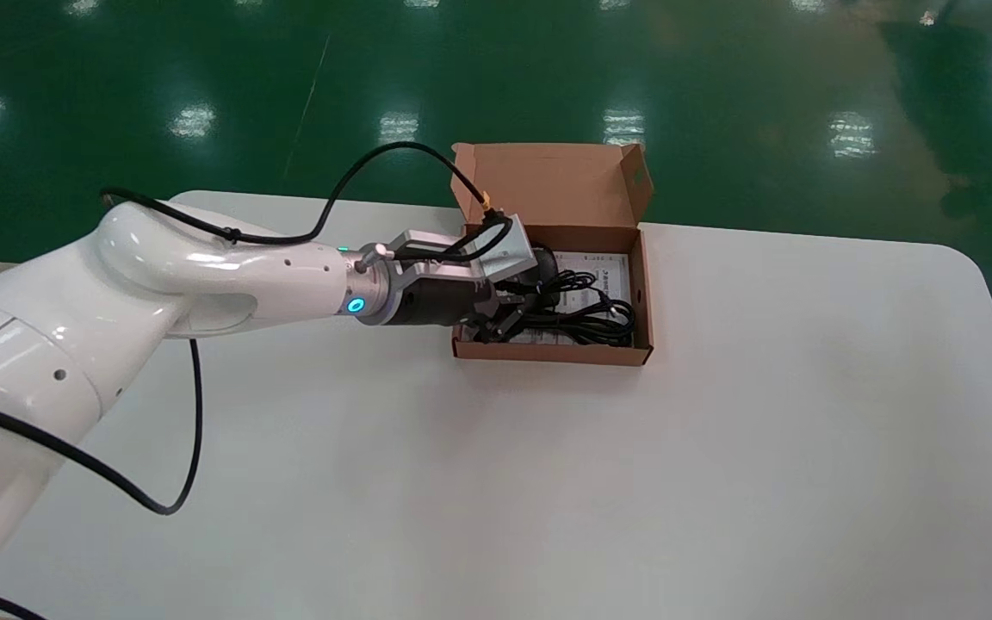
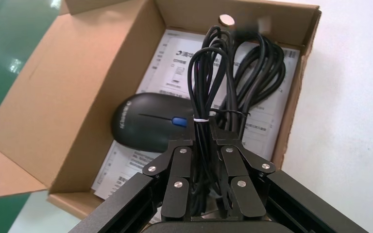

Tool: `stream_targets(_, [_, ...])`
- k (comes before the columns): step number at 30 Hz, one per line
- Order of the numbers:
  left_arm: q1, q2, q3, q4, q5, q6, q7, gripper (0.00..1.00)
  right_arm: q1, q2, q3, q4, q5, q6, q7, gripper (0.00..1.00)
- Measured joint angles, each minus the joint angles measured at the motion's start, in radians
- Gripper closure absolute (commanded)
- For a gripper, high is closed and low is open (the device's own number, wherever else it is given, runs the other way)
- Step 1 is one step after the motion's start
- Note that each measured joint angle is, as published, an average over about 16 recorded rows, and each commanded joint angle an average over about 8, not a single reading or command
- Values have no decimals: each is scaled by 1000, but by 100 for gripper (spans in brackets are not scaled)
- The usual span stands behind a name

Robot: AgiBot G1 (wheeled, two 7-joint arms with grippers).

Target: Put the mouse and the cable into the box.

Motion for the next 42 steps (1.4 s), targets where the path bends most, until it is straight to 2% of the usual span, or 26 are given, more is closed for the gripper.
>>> stream_targets(9, [-7,-3,25,-20,0,-8,-32,0,-1,0,4,-7,5,-14,8,0])
stream_targets(16, [17,-33,-16,-56,-13,21,-43,0,-38,0,19,36,40,-25,39,0])
stream_targets(23, [71,-102,-106,-136,-42,89,-68,0,-132,1,58,147,124,-51,120,0])
stream_targets(42, [260,-341,-416,-414,-144,324,-156,0,-487,6,202,563,443,-148,421,0])
